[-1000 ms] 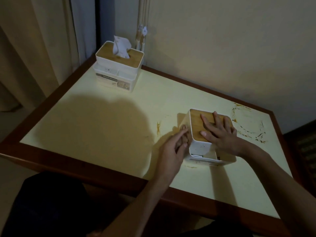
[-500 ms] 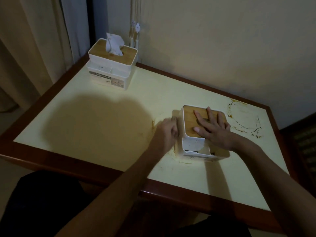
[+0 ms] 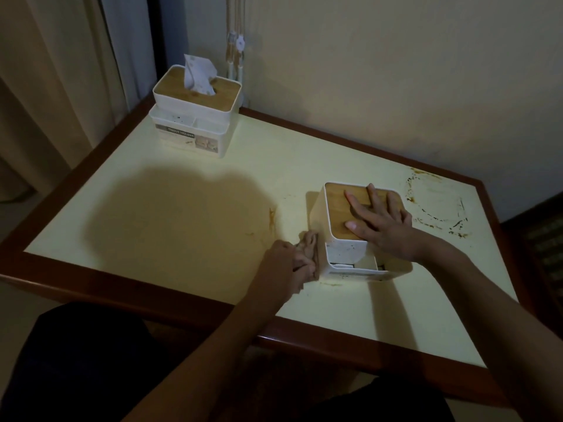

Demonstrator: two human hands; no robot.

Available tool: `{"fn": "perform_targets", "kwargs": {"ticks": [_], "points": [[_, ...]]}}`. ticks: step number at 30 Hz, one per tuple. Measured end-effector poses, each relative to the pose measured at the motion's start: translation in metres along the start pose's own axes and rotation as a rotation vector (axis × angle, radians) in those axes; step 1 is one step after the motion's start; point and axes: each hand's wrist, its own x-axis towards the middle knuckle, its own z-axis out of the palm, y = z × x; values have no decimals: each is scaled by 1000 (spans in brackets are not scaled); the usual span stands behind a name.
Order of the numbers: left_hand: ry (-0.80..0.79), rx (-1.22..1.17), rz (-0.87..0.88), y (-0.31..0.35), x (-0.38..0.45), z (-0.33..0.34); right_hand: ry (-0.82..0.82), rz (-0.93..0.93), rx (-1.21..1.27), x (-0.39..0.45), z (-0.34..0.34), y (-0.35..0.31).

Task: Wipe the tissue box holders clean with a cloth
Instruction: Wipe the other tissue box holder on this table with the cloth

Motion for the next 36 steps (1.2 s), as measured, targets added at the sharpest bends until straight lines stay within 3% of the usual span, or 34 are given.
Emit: {"fn": "perform_targets", "kwargs": {"ticks": [6, 17, 22, 25, 30, 33, 36], "points": [[32, -70, -19, 10, 10, 2, 10, -7, 41, 1, 1, 0], [-4, 195, 105, 7, 92, -21, 1, -11, 25, 1, 0, -1], [9, 256, 161, -6, 59, -1, 16, -9, 46, 2, 1, 0], [-102, 213, 199, -2, 21, 2, 10, -8, 31, 2, 1, 0], [-271, 147, 119, 4, -22, 1, 3, -8, 22, 2, 1, 1], [-273, 60, -6, 9, -7, -3, 0, -7, 7, 0, 1, -1], [-291, 174, -85, 13, 33, -11, 3, 0, 17, -1, 0, -3]]}}
